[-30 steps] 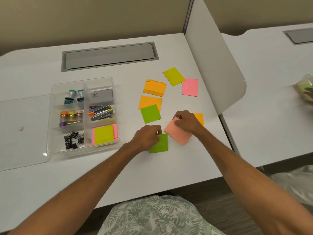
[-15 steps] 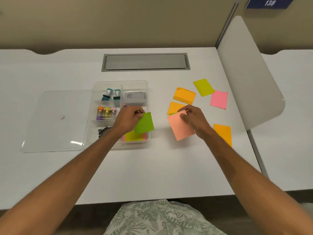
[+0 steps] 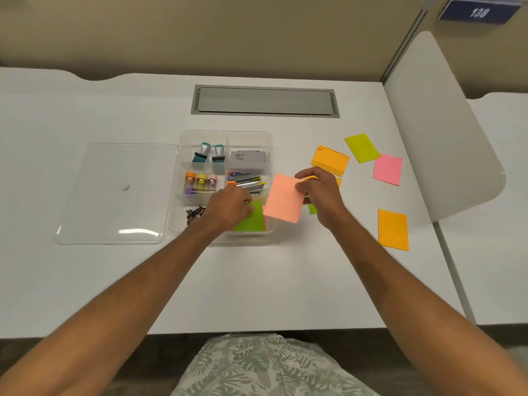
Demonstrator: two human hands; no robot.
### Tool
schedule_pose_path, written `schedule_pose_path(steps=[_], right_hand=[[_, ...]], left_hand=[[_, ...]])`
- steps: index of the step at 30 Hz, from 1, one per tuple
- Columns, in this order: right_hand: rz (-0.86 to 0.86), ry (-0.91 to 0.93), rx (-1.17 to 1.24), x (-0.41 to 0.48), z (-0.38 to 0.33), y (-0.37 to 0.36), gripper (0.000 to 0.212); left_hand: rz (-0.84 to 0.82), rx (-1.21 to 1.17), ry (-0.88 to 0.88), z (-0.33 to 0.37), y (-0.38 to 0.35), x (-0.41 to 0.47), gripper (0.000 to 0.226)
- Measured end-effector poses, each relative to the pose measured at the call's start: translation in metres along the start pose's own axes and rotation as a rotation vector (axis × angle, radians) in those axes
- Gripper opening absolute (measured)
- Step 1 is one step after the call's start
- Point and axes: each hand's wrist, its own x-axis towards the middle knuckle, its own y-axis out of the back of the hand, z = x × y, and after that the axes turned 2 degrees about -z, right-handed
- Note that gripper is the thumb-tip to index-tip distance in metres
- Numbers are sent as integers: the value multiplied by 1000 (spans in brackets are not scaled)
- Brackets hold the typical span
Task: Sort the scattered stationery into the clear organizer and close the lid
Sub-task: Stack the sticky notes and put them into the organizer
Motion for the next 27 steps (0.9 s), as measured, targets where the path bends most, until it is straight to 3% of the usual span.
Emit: schedule_pose_path(steps=[3, 5, 8, 11, 13, 16, 20, 27], right_hand=[[-47, -41, 26, -6, -1, -16, 37], [-89, -47, 31, -10, -1, -27, 45], [-113, -13, 4, -16, 1, -39, 51], [-100, 14, -53, -21, 3, -49, 48], [-70, 21, -129, -23, 7, -55, 35], [33, 85, -424, -21, 12, -60, 8], [79, 103, -618, -17, 20, -60, 6], [152, 104, -629, -21, 27, -53, 14]], left_hand=[[128, -77, -45, -4, 4, -4, 18], [195, -286, -14, -6, 8, -7, 23], [134, -696, 133, -9, 17, -9, 28], [79, -949, 224, -15, 26, -11, 35], [86, -892, 192, -20, 26, -12, 28], [115, -615, 100, -25, 23, -13, 5], [81, -462, 37, -29, 19, -8, 9], [46, -152, -43, -30, 11, -2, 14]])
